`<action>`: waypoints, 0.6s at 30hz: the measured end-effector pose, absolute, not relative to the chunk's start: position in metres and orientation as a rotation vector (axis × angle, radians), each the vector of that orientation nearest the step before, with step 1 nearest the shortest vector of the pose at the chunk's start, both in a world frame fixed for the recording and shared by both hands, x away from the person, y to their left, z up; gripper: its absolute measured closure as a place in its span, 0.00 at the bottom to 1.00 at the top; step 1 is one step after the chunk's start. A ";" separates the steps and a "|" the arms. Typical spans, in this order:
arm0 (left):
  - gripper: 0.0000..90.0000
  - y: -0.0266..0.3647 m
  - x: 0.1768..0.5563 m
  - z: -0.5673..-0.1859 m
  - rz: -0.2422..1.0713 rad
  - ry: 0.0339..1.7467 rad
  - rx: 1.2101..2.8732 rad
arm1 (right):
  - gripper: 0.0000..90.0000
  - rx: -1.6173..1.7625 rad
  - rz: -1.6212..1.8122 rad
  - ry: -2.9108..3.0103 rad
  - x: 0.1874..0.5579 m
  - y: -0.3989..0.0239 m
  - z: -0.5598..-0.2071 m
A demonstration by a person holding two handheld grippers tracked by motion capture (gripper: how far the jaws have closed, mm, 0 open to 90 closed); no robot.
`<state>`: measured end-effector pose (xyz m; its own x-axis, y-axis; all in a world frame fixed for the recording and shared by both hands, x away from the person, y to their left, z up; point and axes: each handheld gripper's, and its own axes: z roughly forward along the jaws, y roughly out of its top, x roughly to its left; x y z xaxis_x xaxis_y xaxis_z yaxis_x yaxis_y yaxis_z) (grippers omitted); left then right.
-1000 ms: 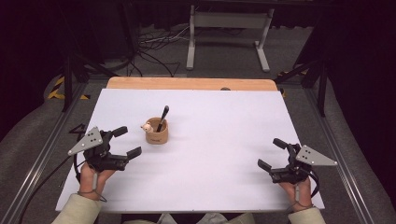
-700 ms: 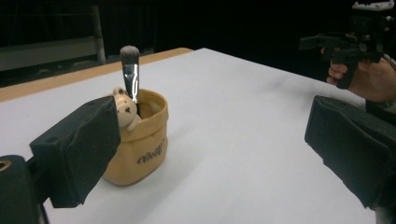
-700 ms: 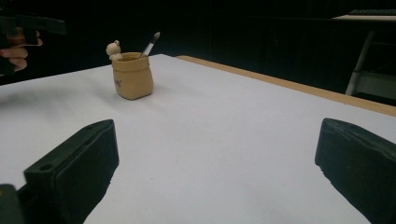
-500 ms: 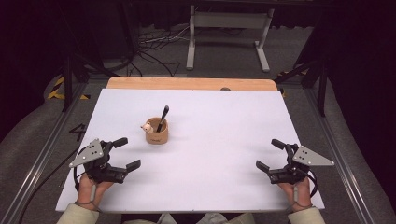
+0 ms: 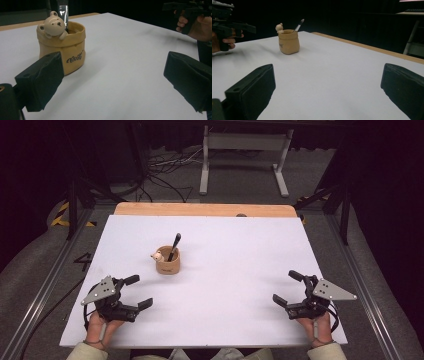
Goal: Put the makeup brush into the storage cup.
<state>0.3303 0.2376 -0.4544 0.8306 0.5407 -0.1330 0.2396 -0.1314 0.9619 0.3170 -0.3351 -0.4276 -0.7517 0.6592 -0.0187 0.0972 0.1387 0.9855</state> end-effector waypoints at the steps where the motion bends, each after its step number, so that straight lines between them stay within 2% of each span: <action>1: 0.04 0.237 0.331 -0.456 0.287 0.614 1.713 | 0.00 0.718 1.656 1.970 0.317 -0.335 -0.428; 18: 0.02 0.228 0.329 -0.467 0.244 0.650 1.733 | 0.00 0.717 1.699 2.015 0.321 -0.324 -0.446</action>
<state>0.3294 0.2277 -0.4673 0.8214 0.5425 -0.1763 0.2926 -0.1354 0.9466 0.3206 -0.3240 -0.4459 -0.7848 0.6195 0.0189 0.1233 0.1262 0.9843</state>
